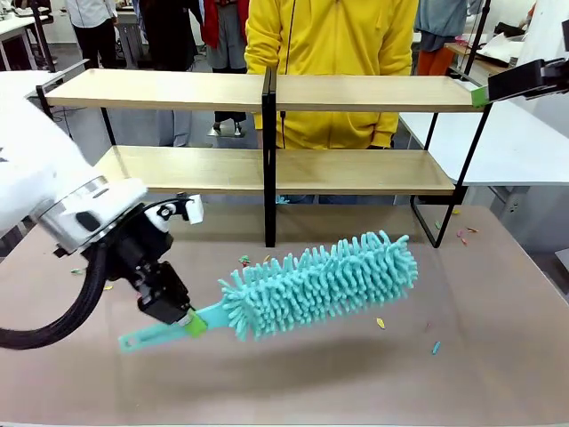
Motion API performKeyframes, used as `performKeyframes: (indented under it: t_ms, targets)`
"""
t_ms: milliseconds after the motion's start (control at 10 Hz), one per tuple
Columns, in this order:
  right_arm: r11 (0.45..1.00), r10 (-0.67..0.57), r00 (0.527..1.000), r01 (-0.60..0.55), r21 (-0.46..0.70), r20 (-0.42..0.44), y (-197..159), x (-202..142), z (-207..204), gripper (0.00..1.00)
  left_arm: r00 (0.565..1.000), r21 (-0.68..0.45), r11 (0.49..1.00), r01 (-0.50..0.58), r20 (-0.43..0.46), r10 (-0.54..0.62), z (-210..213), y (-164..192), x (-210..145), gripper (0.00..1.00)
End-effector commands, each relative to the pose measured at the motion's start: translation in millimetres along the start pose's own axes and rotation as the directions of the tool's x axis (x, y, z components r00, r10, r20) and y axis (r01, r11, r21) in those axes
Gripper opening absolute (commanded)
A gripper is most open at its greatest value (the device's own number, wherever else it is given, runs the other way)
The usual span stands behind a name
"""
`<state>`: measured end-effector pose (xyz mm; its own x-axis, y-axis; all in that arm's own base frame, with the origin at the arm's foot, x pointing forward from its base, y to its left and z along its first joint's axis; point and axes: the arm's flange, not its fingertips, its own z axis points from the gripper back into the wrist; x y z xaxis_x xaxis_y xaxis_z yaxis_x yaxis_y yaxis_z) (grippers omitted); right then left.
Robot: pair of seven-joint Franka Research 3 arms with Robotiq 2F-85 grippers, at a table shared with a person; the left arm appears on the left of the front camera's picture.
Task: Clean the shelves.
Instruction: Place the Duster on the table.
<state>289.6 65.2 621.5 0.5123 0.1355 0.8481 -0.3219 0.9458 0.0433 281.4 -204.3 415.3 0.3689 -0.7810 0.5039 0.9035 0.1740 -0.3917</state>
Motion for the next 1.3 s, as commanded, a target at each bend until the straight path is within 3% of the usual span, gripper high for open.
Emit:
performKeyframes:
  t_ms: [0, 100, 200, 300, 400, 500, 700, 900, 1000, 1100, 1200]
  targets:
    - [1.0, 0.006, 1.0, -0.006, 0.006, 0.0, -2, 0, 0, 1.0, 0.995, -0.084, 0.992, -0.092, 0.024, 0.094, -4, 20, 40, 0.12]
    - [1.0, 0.006, 1.0, -0.006, 0.006, 0.0, -2, 0, 0, 1.0, 1.0, 0.0, 1.0, 0.0, 0.0, 0.0, 0, 0, 0, 0.12]
    - [1.0, 0.006, 1.0, -0.006, 0.006, 0.0, -2, 0, 0, 1.0, 0.981, -0.126, 0.973, 0.191, -0.005, -0.193, 21, 8, 7, 0.12]
    - [1.0, 0.006, 1.0, -0.006, 0.006, 0.0, -2, 0, 0, 1.0, 0.978, -0.071, 0.976, 0.206, 0.052, -0.203, 77, 24, 10, 0.12]
    - [1.0, 0.006, 1.0, -0.006, 0.006, 0.0, -2, 0, 0, 1.0, 0.971, -0.182, 0.954, 0.238, 0.046, -0.233, 144, 34, -1, 0.12]
    - [1.0, 0.006, 1.0, -0.006, 0.006, 0.0, -2, 0, 0, 1.0, 0.982, -0.042, 0.986, 0.163, 0.1, -0.159, 186, 42, -9, 0.12]
    - [1.0, 0.006, 1.0, -0.006, 0.006, 0.0, -2, 0, 0, 1.0, 0.965, -0.002, 0.992, 0.126, 0.23, -0.122, 288, 57, -49, 0.12]
    - [1.0, 0.006, 1.0, -0.006, 0.006, 0.0, -2, 0, 0, 1.0, 0.883, 0.083, 0.997, -0.003, 0.468, -0.037, 346, 66, -97, 0.12]
    - [1.0, 0.006, 1.0, -0.006, 0.006, 0.0, -2, 0, 0, 1.0, 0.8, 0.101, 0.98, -0.171, 0.595, 0.079, 357, 75, -114, 0.12]
    - [1.0, 0.006, 1.0, -0.006, 0.006, 0.0, -2, 0, 0, 1.0, 0.938, 0.083, 0.996, 0.014, 0.345, -0.042, 347, 53, -99, 0.12]
    - [1.0, 0.006, 1.0, -0.006, 0.006, 0.0, -2, 0, 0, 1.0, 0.938, 0.083, 0.996, 0.014, 0.345, -0.042, 347, 53, -99, 0.12]
